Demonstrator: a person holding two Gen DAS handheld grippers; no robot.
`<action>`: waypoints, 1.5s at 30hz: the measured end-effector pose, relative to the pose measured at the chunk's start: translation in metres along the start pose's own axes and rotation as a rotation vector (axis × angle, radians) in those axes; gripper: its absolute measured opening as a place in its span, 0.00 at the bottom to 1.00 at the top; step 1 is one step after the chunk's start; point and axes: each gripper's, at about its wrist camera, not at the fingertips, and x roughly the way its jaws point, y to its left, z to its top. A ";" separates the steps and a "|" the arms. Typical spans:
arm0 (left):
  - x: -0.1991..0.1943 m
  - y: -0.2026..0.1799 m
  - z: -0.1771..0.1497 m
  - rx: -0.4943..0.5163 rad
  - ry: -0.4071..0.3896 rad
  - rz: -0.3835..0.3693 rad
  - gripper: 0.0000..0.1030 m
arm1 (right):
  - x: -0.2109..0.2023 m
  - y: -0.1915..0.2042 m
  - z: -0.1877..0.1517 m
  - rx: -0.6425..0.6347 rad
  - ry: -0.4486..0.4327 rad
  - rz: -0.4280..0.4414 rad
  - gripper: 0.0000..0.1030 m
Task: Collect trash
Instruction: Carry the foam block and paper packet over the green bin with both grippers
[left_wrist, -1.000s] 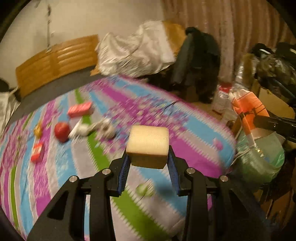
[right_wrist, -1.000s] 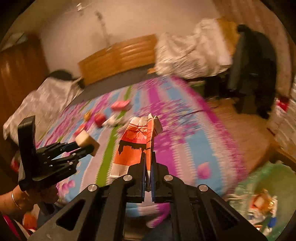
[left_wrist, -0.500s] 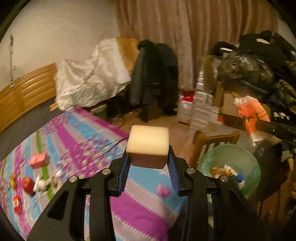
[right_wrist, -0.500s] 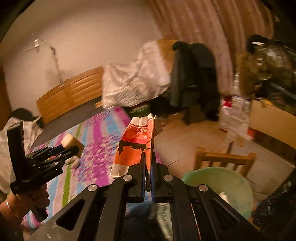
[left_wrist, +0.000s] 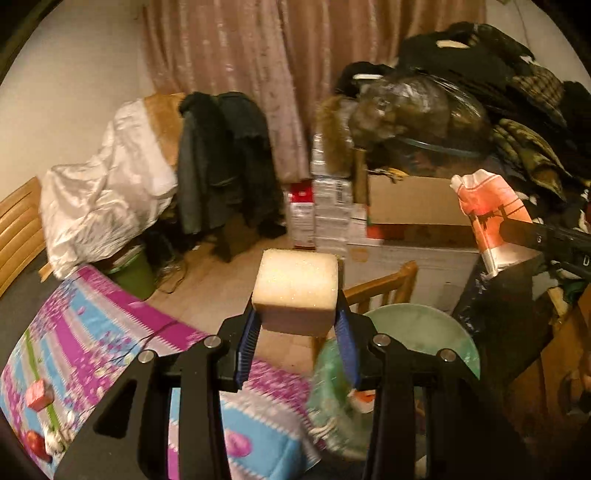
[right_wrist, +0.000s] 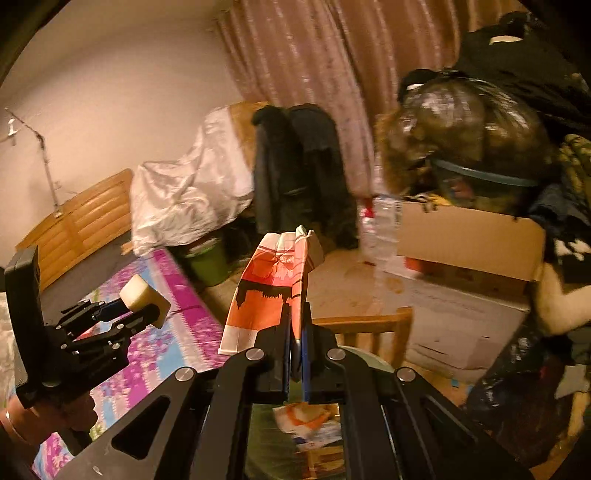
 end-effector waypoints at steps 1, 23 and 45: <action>0.002 -0.004 0.001 0.009 0.003 -0.007 0.36 | 0.000 -0.006 0.000 0.000 0.001 -0.018 0.05; 0.066 -0.051 -0.020 0.073 0.155 -0.106 0.37 | 0.033 -0.037 -0.033 0.008 0.130 -0.135 0.05; 0.073 -0.045 -0.023 0.052 0.195 -0.171 0.37 | 0.053 -0.035 -0.047 0.014 0.209 -0.085 0.05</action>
